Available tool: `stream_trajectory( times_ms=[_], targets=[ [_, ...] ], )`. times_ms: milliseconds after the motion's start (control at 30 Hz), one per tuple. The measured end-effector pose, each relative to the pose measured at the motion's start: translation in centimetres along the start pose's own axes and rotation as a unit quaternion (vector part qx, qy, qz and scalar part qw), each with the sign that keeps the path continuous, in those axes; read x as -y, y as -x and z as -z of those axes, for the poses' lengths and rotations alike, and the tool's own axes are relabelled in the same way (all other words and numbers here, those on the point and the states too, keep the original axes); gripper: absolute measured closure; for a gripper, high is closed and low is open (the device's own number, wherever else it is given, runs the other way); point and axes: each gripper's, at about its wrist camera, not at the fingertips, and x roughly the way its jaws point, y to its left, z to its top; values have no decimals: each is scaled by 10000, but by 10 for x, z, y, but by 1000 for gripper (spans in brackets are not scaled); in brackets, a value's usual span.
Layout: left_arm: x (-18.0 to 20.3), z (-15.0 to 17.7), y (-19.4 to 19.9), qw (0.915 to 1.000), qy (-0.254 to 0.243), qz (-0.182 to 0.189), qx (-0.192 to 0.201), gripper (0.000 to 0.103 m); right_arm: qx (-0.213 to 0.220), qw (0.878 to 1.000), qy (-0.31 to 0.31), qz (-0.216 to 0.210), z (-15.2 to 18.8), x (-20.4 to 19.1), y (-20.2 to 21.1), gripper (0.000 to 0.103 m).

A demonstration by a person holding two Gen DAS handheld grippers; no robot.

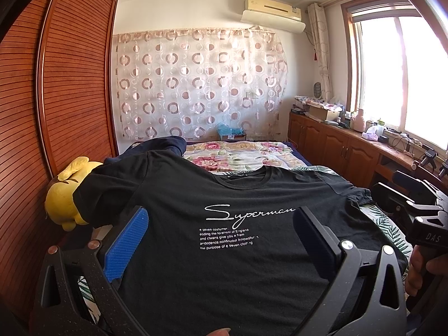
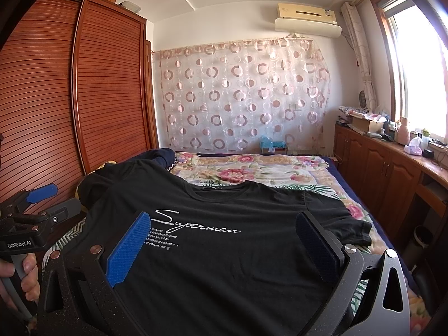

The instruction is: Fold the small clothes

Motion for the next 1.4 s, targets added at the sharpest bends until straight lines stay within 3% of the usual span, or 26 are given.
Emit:
stream_trajectory(
  times_ms=[833, 1400],
  targets=[
    [1, 1, 2, 10000, -4, -19, -32, 0, -53, 10000, 10, -63, 0, -3, -4, 0],
    [-66, 9, -18, 9987, 179, -311, -358, 0, -499, 9978, 125, -413, 0, -5, -39, 0]
  ],
)
